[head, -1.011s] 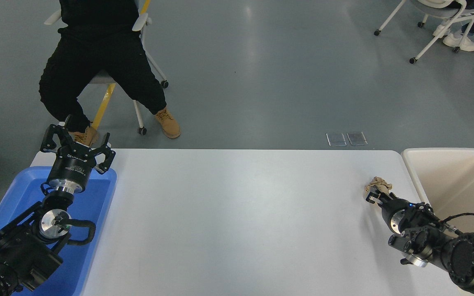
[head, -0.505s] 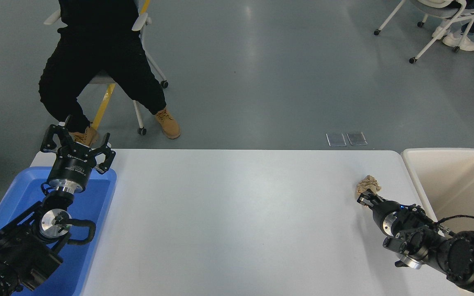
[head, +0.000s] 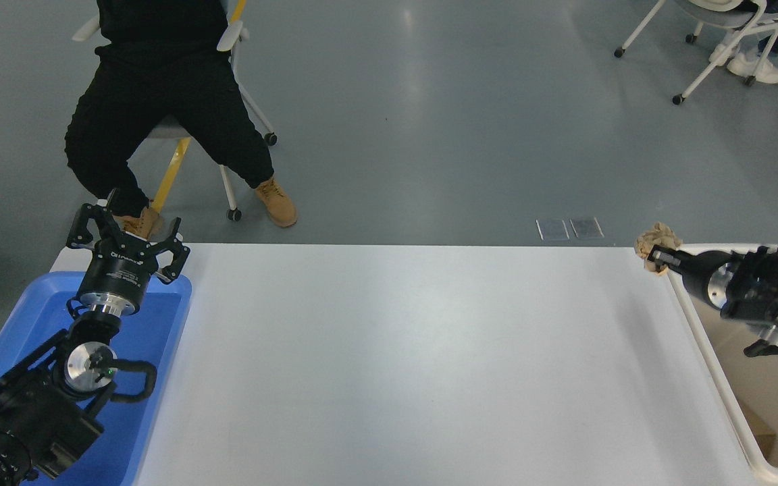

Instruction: Pick up paper ball place in dustbin

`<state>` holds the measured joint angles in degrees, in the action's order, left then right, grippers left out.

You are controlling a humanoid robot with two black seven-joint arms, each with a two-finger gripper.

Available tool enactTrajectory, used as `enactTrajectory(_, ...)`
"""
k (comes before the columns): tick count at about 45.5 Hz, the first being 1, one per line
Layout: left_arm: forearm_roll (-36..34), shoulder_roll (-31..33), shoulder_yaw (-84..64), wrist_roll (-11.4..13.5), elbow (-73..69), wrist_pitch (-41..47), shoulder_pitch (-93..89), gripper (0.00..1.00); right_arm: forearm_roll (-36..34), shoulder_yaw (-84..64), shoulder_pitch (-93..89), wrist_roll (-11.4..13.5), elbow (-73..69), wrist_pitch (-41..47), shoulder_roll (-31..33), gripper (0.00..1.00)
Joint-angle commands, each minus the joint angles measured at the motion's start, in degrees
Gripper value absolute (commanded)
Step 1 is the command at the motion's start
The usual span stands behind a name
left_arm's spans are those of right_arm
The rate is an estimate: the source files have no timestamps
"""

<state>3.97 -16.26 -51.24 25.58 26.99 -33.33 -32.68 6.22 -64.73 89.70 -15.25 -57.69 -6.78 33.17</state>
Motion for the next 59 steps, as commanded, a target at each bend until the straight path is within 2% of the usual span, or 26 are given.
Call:
enactTrajectory(1, -0.1, 0.0, 0.0, 0.0, 0.0, 0.01, -0.01, 0.99, 2.83, -2.24, 20.4, -0.04, -5.42, 18.71, 6.37, 0.01)
enactTrajectory(7, -0.01, 0.0, 0.0, 0.0, 0.0, 0.01, -0.01, 0.99, 4.24, -3.2, 26.22, -0.04, -5.42, 24.53, 6.99, 0.01)
enactTrajectory(14, -0.1, 0.0, 0.0, 0.0, 0.0, 0.01, 0.07, 0.99, 5.03, -3.82, 30.0, -0.04, -5.42, 27.44, 7.69, 0.01)
enactTrajectory(39, -0.1, 0.0, 0.0, 0.0, 0.0, 0.01, 0.08, 0.99, 5.03, -4.53, 27.9, 0.22, -4.37, 26.65, 9.19, 0.04)
enactTrajectory(50, -0.1, 0.0, 0.0, 0.0, 0.0, 0.01, 0.08, 0.99, 3.98, -3.74, 11.66, 0.31, 10.91, 24.54, 10.86, 0.05)
enactTrajectory(55, -0.1, 0.0, 0.0, 0.0, 0.0, 0.01, 0.08, 0.99, 3.63, -2.42, 1.9, 0.39, 20.4, 24.19, 11.12, 0.1)
enactTrajectory(59, -0.01, 0.0, 0.0, 0.0, 0.0, 0.01, 0.08, 0.99, 0.47, -0.4, -5.22, 0.66, 26.64, 23.75, 10.77, 0.11)
